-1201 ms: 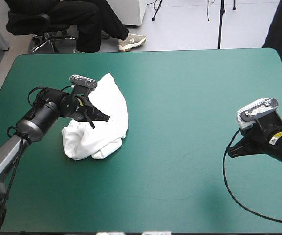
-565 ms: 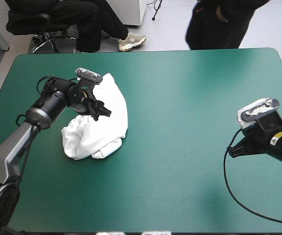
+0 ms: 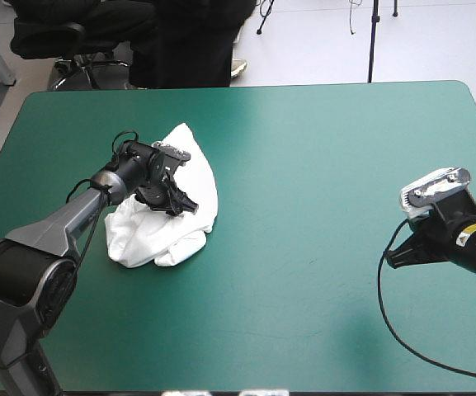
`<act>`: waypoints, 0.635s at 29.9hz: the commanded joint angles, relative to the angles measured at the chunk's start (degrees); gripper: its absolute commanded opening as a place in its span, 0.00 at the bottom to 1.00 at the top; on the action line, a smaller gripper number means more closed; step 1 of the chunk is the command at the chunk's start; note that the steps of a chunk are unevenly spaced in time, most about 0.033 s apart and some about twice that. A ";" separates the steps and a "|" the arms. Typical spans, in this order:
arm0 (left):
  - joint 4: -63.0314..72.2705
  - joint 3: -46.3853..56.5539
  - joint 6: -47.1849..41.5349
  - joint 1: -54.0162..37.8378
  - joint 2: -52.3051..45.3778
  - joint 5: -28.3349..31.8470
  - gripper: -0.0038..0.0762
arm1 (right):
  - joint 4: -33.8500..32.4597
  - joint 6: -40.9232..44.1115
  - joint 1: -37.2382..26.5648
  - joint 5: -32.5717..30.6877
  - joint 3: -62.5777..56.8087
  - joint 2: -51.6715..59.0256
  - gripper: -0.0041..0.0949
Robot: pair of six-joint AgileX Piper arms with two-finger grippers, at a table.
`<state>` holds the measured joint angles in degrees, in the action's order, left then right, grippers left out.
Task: Fold the cloth
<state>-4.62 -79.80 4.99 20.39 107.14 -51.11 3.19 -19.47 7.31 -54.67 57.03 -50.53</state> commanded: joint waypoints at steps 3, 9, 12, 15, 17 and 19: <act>2.92 -1.71 0.38 0.14 -1.93 1.60 0.14 | -0.06 0.05 -0.36 2.83 1.22 0.57 0.02; 11.34 -3.48 7.27 2.82 -2.03 -0.94 0.03 | -1.65 0.10 -0.36 2.83 1.22 0.57 0.02; 10.90 -5.60 8.00 6.72 -2.03 -2.66 0.03 | -1.65 0.10 -0.36 2.34 1.22 0.57 0.02; 10.90 -8.63 8.41 11.03 -2.03 -3.18 0.03 | -1.73 0.10 -0.36 2.02 1.22 0.57 0.02; 10.90 -10.33 8.41 13.52 -2.03 -3.45 0.03 | -1.73 0.10 -0.36 1.80 1.22 0.57 0.02; 11.00 -11.97 8.41 15.73 -2.03 -4.00 0.03 | -1.73 0.20 -0.36 1.80 1.22 0.57 0.02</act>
<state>4.96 -87.93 13.26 33.26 108.23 -55.27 1.66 -19.31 7.31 -55.38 57.03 -50.53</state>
